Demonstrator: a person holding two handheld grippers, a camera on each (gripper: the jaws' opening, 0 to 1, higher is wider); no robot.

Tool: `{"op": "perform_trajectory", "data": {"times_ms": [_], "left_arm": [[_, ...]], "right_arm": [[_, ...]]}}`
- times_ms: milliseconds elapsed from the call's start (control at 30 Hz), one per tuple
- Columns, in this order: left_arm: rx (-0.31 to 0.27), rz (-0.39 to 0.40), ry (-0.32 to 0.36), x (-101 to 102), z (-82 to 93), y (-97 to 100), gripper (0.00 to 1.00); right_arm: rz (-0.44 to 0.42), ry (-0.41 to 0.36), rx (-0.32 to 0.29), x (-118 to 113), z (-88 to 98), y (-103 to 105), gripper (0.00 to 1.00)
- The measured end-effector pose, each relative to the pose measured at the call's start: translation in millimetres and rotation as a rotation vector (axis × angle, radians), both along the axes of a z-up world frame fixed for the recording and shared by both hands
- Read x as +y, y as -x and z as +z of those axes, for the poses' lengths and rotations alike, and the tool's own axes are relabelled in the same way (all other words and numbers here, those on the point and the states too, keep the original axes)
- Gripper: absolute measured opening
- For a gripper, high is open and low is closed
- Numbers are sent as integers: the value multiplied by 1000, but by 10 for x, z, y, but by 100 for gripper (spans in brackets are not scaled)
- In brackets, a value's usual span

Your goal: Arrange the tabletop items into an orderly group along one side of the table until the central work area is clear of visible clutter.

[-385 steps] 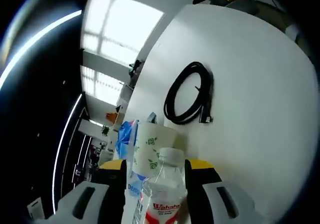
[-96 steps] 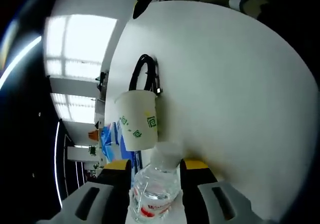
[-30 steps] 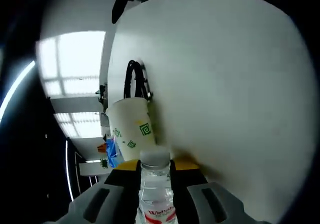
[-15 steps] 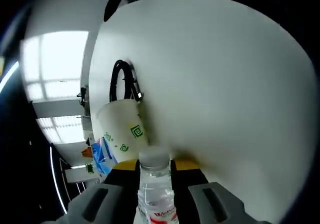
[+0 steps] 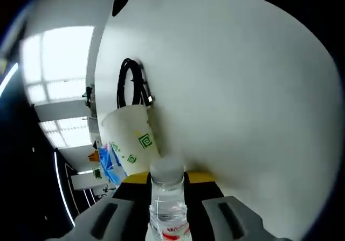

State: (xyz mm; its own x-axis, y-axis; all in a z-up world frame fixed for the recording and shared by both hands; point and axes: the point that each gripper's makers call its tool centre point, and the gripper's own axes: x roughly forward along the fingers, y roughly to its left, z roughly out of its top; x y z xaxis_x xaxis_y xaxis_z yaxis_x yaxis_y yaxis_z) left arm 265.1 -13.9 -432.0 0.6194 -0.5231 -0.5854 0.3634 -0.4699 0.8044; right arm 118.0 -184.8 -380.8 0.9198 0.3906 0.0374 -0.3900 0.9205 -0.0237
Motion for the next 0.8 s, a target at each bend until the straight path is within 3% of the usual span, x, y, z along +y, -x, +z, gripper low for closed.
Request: {"op": "perform_trajectory", "data": {"times_ms": [133,233,433,800], "left_arm": [[-103,-33,102,-14,43,24,21],[-138,-48,177,-7,54,39,21],[-186,-36,236,-23,76,5,21],[-223,-29,277,-52,99,0,20]], "right_arm": [[-17,-17,-6,-48,9,-2,80],[-23,-32,-12,-65,23,2,79],[-20,-48,-25,-85,78,26,78],[-33,-67,-25,-141,85,21,77]]}}
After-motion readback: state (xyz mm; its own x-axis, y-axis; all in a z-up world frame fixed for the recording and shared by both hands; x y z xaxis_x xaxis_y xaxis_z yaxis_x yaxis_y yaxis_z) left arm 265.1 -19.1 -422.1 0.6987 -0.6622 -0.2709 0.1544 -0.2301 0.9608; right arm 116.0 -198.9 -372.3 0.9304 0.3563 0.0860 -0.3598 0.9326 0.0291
